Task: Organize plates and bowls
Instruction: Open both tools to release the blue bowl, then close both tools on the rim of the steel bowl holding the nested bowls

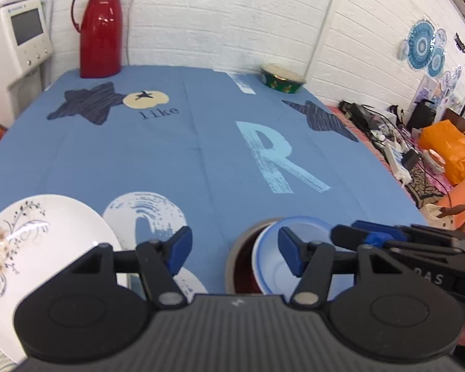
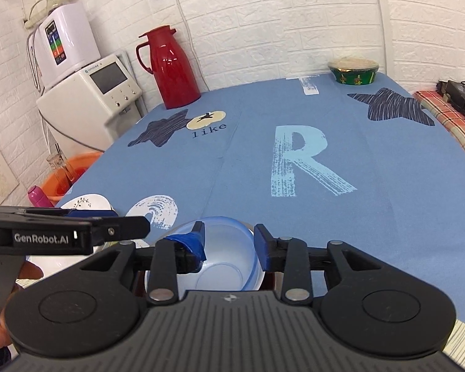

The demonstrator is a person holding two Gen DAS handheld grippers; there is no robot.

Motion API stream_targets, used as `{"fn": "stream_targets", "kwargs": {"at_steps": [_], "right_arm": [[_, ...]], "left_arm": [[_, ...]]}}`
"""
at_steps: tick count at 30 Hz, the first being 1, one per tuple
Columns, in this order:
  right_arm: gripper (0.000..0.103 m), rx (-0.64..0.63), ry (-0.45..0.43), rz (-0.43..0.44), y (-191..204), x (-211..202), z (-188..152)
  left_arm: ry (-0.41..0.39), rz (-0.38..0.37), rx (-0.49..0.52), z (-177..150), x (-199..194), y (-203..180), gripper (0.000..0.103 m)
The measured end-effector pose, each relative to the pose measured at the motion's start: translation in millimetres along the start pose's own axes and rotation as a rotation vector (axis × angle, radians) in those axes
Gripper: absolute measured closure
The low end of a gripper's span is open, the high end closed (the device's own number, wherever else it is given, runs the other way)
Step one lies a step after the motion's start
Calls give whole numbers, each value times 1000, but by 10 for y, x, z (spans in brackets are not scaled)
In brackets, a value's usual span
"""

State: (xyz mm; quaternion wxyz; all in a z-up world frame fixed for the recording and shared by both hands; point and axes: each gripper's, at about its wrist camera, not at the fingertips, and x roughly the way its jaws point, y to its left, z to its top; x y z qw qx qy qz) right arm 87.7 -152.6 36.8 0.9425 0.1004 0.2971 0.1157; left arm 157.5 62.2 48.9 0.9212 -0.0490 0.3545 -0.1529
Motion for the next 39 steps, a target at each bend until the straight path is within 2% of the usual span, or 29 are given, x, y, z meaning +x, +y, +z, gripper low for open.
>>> {"fn": "stream_targets", "kwargs": {"at_steps": [10, 13, 17, 19, 24, 27, 29, 34, 39], "right_arm": [[82, 91, -64, -53, -191, -283, -223], [81, 105, -62, -98, -273, -387, -291], [81, 148, -68, -118, -381, -440, -360], [80, 168, -63, -112, -419, -437, -388], [79, 187, -50, -103, -458, -419, -450], [79, 218, -51, -97, -497, -411, -484], [78, 225, -41, -94, -513, -401, -501], [78, 228, -22, -72, -495, -407, -490], [77, 224, 5, -37, -449, -380, -469]], "left_arm": [[17, 49, -17, 6, 108, 122, 42], [31, 64, -1, 14, 133, 155, 42], [56, 88, 32, 37, 165, 212, 42], [93, 61, 50, 47, 173, 275, 42], [245, -36, 76, 111, 273, 456, 42], [285, -36, 96, 138, 360, 477, 42], [308, -63, 106, 146, 412, 457, 42], [316, -63, 134, 189, 473, 433, 42], [307, -142, 136, 252, 435, 429, 42]]}}
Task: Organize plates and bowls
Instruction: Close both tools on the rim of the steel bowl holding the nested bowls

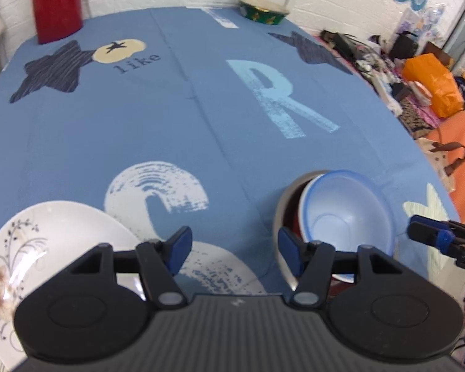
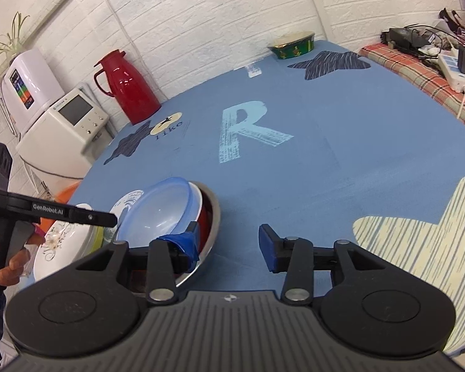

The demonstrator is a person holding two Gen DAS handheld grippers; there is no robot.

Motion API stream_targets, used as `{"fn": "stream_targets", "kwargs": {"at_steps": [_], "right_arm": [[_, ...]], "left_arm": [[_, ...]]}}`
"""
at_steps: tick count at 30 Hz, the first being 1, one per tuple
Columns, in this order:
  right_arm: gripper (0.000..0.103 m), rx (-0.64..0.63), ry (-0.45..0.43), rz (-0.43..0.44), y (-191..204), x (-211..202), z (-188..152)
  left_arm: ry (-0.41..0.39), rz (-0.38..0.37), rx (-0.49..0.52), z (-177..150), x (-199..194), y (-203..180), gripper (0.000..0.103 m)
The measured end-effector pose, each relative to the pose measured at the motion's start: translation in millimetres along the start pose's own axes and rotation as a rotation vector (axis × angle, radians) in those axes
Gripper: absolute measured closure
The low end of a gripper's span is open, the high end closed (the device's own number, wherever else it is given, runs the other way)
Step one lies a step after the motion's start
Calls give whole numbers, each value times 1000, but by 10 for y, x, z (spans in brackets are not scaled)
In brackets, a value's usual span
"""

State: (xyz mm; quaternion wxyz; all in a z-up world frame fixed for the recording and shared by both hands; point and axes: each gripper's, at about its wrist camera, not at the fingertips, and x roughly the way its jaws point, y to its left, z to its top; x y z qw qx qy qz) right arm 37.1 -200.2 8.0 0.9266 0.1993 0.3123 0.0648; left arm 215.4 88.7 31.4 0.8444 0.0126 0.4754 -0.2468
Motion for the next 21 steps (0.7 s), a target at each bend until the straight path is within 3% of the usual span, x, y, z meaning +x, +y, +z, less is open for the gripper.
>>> {"fn": "stream_targets", "kwargs": {"at_steps": [6, 12, 21], "right_arm": [[76, 16, 76, 26, 31, 64, -31], [75, -27, 155, 15, 142, 241, -26], [68, -48, 205, -32, 152, 324, 81]], "left_arm": [[79, -1, 71, -12, 243, -101, 42], [97, 0, 104, -56, 362, -142, 41], [105, -14, 94, -66, 376, -112, 40]]}}
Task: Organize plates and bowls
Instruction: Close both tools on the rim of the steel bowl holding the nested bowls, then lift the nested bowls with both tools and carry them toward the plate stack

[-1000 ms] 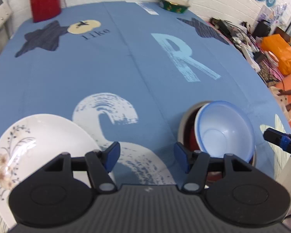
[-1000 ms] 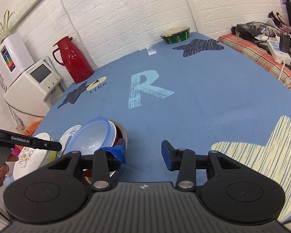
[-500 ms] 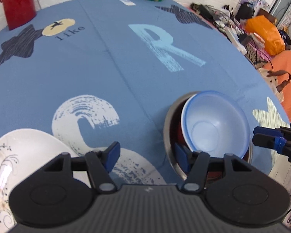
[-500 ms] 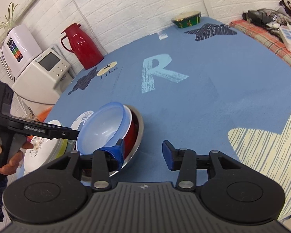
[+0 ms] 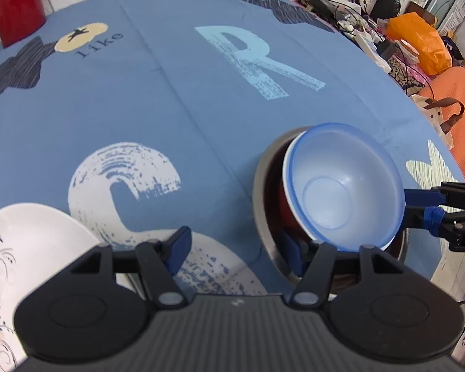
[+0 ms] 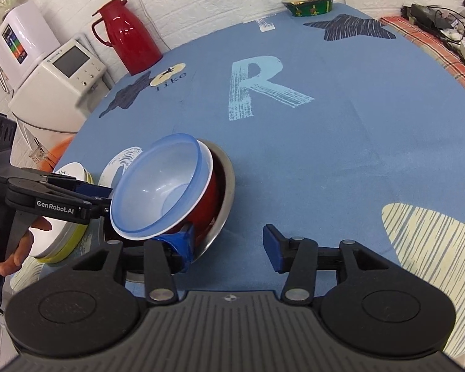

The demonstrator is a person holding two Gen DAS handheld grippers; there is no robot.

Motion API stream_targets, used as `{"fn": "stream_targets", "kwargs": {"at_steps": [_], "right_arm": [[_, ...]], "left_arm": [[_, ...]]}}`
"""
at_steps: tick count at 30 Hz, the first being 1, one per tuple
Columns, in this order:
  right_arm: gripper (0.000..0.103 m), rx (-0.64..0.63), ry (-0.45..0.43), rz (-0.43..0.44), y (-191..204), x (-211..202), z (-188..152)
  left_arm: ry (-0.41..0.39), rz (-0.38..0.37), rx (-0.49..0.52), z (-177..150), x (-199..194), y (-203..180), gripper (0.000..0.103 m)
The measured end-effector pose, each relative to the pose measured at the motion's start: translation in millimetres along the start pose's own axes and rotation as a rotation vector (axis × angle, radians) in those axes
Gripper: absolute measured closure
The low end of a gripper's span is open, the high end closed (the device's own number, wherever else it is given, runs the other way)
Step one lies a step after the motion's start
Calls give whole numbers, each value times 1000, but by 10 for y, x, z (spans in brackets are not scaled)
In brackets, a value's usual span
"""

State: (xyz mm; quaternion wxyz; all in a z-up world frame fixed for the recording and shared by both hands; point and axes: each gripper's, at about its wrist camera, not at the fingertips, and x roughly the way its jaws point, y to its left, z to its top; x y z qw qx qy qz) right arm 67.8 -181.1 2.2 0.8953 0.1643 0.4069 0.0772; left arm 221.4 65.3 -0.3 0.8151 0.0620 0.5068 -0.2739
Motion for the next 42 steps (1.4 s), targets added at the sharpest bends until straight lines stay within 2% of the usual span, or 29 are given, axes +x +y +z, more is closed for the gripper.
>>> {"fn": "stream_targets", "kwargs": {"at_steps": [5, 8, 10, 13, 19, 23, 28, 34, 38, 42], "right_arm": [[60, 36, 139, -68, 28, 101, 216], [56, -75, 200, -151, 195, 166, 326], [53, -164, 190, -214, 307, 182, 335], [46, -219, 161, -263, 347, 172, 293], [26, -170, 155, -277, 208, 176, 282], [24, -205, 129, -277, 259, 184, 270], [23, -200, 109, -293, 264, 178, 259], [23, -182, 159, -287, 239, 248, 366], [21, -117, 251, -246, 125, 346, 482], [25, -203, 252, -235, 205, 354, 470]], "left_arm": [[36, 30, 13, 34, 7, -73, 40], [32, 59, 46, 36, 6, -131, 39], [27, 55, 49, 33, 6, -124, 39], [14, 44, 43, 9, -2, -94, 39], [-5, 60, 61, -16, -18, -136, 39], [1, 56, 28, -15, -9, -106, 39], [-2, 67, 48, -29, -18, -138, 39], [16, 51, 23, -25, -8, -110, 39], [23, 35, 4, -26, -2, -80, 39], [23, 25, -10, -33, -1, -60, 39]]}}
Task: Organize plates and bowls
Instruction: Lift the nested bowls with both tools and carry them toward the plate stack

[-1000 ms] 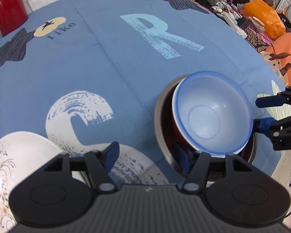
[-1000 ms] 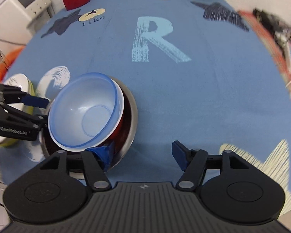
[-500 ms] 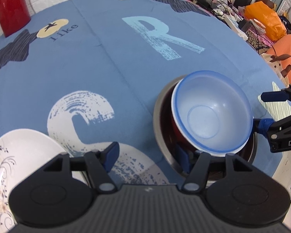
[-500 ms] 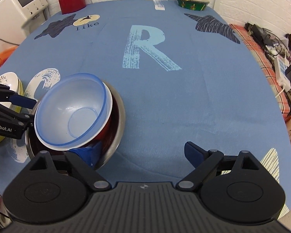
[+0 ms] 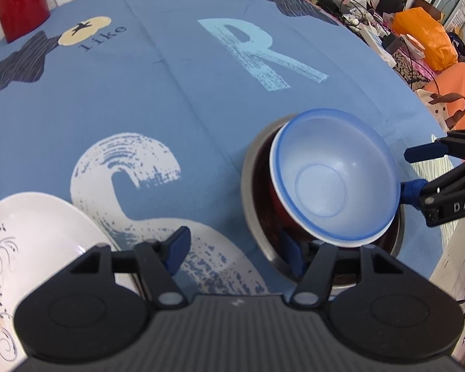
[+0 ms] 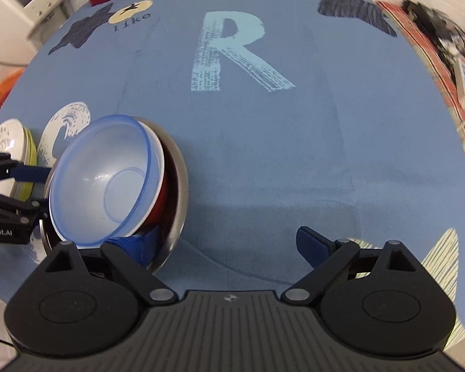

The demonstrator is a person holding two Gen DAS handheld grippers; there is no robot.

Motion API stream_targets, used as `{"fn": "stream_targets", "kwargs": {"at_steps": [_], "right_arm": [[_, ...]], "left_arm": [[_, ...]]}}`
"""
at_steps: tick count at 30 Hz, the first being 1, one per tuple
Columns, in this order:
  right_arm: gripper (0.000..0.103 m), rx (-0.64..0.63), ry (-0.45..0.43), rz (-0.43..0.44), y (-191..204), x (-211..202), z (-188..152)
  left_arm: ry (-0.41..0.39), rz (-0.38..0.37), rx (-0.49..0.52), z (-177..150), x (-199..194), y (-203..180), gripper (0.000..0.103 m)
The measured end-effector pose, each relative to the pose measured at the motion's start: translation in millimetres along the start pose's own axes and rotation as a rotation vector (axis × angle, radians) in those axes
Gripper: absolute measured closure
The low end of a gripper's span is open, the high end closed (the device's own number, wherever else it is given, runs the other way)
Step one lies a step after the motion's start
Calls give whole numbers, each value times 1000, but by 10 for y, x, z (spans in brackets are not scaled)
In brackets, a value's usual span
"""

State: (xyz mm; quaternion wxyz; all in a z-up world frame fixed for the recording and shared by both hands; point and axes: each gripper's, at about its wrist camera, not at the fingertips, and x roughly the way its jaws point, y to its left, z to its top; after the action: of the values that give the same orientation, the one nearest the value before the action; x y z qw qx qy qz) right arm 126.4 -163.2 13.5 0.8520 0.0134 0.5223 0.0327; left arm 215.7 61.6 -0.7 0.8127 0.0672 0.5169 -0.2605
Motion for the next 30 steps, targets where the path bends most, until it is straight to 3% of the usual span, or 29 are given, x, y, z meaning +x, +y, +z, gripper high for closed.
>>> {"fn": "stream_targets", "kwargs": {"at_steps": [2, 4, 5, 8, 12, 13, 14, 15, 17, 20, 22, 30], "right_arm": [[36, -19, -24, 51, -4, -30, -20], [80, 44, -32, 203, -78, -61, -27], [97, 60, -31, 211, -62, -66, -28], [98, 50, -56, 212, -27, -81, -47], [98, 121, -90, 254, -120, -56, -87], [99, 121, -107, 255, -117, -61, -101], [100, 119, -123, 260, -110, -64, -117], [103, 131, -143, 267, -117, -62, -129], [103, 181, -165, 304, -172, -3, -134], [102, 206, -105, 405, -151, 199, -181], [99, 125, -124, 376, -26, 165, -179], [99, 97, -164, 378, -50, 176, -193]], "left_arm": [[-1, -1, -6, -3, -3, 6, 39], [1, -15, -1, -14, -2, 7, 39], [-3, -19, -3, -19, -3, 15, 39], [-14, -47, -19, -49, -4, 54, 41], [-14, -148, -82, -79, 2, 143, 57], [-20, -171, -85, -94, -6, 139, 66], [-25, -213, -87, -106, -14, 129, 82], [-29, -227, -88, -116, -27, 101, 87], [-45, -201, -73, -121, -31, 34, 88], [-36, -206, -97, -123, 9, 33, 88], [-25, -197, -95, -135, 41, 15, 87], [-75, -168, -64, -157, 13, -29, 88]]}}
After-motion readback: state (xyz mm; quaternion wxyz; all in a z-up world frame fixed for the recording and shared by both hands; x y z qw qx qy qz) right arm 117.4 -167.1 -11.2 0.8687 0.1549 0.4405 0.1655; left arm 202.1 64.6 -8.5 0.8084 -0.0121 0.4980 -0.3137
